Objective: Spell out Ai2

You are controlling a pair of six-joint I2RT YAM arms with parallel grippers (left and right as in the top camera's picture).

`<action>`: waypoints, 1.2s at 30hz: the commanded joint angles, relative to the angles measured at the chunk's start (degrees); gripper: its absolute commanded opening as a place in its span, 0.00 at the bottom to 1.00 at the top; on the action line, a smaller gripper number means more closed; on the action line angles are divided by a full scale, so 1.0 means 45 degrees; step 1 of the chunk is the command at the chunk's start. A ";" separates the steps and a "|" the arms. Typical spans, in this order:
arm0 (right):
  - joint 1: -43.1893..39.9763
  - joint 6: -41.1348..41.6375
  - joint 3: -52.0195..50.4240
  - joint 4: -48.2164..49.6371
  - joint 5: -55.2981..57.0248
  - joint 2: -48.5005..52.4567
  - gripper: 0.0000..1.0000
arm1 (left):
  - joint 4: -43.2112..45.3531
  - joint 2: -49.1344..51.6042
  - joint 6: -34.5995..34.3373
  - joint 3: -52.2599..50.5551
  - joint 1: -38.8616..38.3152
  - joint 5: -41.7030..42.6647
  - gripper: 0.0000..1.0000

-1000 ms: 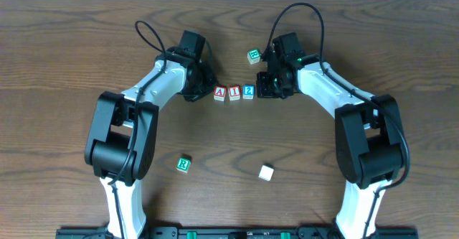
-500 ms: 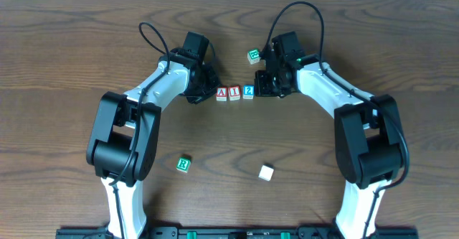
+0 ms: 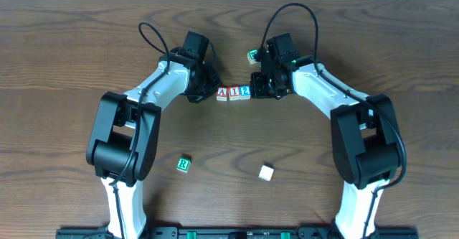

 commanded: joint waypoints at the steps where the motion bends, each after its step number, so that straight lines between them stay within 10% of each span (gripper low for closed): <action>1: 0.0112 0.0165 0.0034 0.0039 -0.0146 0.0155 0.01 | 0.0049 0.0180 -0.0097 -0.0112 -0.0121 0.0010 0.06; 24: -0.0597 -0.0126 0.2268 -0.2691 0.2147 -0.0262 0.02 | -0.1336 -0.0918 0.2098 0.0661 0.0578 -0.1972 0.06; 36: 0.0826 -0.0078 0.3463 -0.5955 0.4745 -0.5537 0.02 | -0.4235 -0.6018 0.4541 0.1171 0.0583 -0.3016 0.05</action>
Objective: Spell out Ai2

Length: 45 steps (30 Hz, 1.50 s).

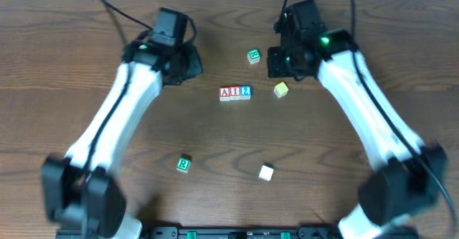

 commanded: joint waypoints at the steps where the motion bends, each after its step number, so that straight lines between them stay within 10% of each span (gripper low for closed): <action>1: 0.0903 -0.0015 0.0238 -0.0568 0.1690 -0.1943 0.02 | -0.0947 -0.1360 0.1151 0.0092 0.0005 -0.0355 0.06; 12: 0.2793 0.0087 -0.3687 -0.1331 0.2909 -0.7980 0.02 | -0.1030 -0.6645 0.1350 -0.3483 -0.0597 -0.0364 0.06; 14: 0.2807 0.0107 -0.4294 -0.1443 0.2803 -0.8733 0.35 | -0.0967 -0.7125 0.1073 -0.3959 -0.0699 -0.0355 0.16; 16: 0.2807 0.0233 -0.4590 -0.1700 0.2803 -0.9248 0.99 | -0.1195 -0.7334 0.0733 -0.4041 -0.0695 -0.0253 0.82; 17: 0.2807 0.0233 -0.4648 -0.1870 0.2807 -0.9408 0.99 | -0.1345 -0.7397 0.0389 -0.4041 -0.0699 -0.0214 0.95; 37: 0.2807 0.0228 -0.4687 -0.2992 0.2720 -0.9350 0.99 | -0.1773 -0.7402 -0.0194 -0.4041 -0.0733 -0.0170 0.95; 45: 0.2807 0.0228 -0.4687 -0.2992 0.2720 -0.9350 0.99 | -0.2365 -1.0176 0.2166 -0.4240 -0.0495 -0.2948 0.96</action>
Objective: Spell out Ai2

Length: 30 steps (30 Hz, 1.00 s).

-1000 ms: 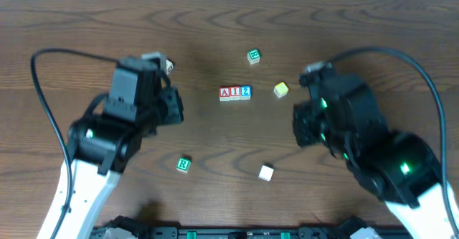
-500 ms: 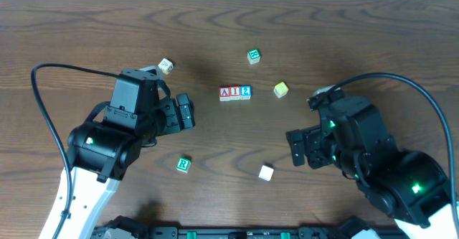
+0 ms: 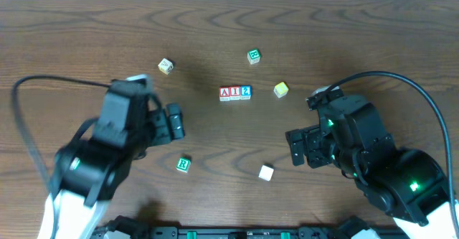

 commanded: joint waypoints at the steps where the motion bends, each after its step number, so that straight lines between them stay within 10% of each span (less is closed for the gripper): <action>1: 0.0155 0.0165 -0.0078 -0.0005 0.0121 -0.0005 0.99 | 0.0418 -0.1797 0.2181 -0.0262 0.0437 -0.1292 0.95; 10: 0.0155 0.0165 -0.0073 -0.0005 0.0121 -0.0005 0.99 | 0.2817 -0.6970 0.6518 -0.4711 0.4464 0.0563 0.96; 30: 0.0155 0.0165 -0.0073 -0.0005 0.0121 -0.0005 0.99 | 0.5207 -1.1992 0.6149 -1.1822 0.5037 0.2064 0.95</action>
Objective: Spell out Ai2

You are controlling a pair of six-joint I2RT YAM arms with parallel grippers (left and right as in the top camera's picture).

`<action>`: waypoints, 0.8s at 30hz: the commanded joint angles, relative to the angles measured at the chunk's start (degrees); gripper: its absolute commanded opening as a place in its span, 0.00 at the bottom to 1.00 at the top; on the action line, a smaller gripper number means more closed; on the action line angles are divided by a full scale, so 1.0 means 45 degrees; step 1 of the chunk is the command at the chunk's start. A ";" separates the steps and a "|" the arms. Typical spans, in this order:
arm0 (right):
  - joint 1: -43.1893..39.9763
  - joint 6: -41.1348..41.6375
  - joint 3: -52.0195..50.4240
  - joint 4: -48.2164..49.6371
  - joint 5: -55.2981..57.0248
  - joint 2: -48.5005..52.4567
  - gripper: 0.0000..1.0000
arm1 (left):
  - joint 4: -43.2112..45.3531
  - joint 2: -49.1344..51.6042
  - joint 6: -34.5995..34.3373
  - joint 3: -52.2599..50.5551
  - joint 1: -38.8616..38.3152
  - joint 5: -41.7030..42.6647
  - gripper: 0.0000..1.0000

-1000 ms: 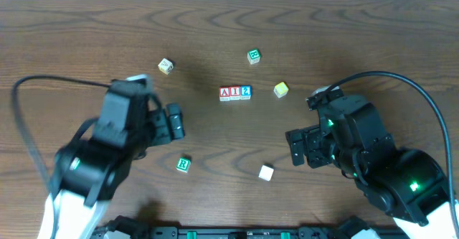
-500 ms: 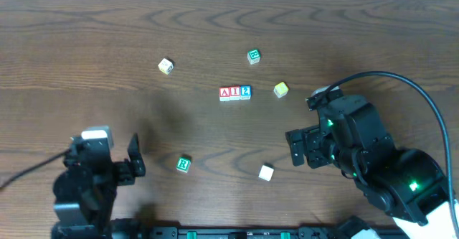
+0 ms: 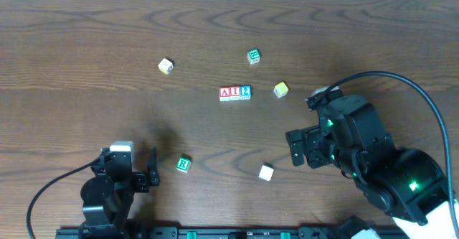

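Three blocks stand in a touching row mid-table: a red A [image 3: 224,92], a red I [image 3: 234,92] and a blue 2 [image 3: 245,91], reading Ai2. Neither gripper is near them. My left gripper [image 3: 151,173] is drawn back to the near left edge, open and empty, beside a green R block [image 3: 183,164]. Near the right side, my right gripper [image 3: 295,147] is also pulled back, open with nothing between its fingers, pointing left toward a white block [image 3: 266,172].
Loose blocks lie around the row: a green one [image 3: 253,55] behind it, a yellow one [image 3: 280,89] just right of it, and a cream one [image 3: 166,66] at the back left. The wooden table [image 3: 72,67] ends at a white strip along the far edge.
My left arm has drawn back from mid-left of the table to the near left edge. The right arm and all blocks are where they were.
Both grippers flanked the A, I, 2 row, one at each end. Then both were lifted off it toward the back, with the row standing free. Then both were pulled toward the near side, and now the left sits at the near edge.
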 commanded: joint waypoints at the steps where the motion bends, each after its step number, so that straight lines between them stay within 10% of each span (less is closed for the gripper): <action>1: 0.0151 0.0165 -0.0029 0.0000 0.0121 -0.0005 0.99 | 0.0291 -0.0340 -0.0146 -0.0369 0.0049 0.0165 0.95; 24: 0.0151 0.0165 -0.0024 0.0000 0.0121 -0.0005 0.99 | 0.0903 -0.0607 -0.0627 -0.1311 0.0024 -0.0024 0.95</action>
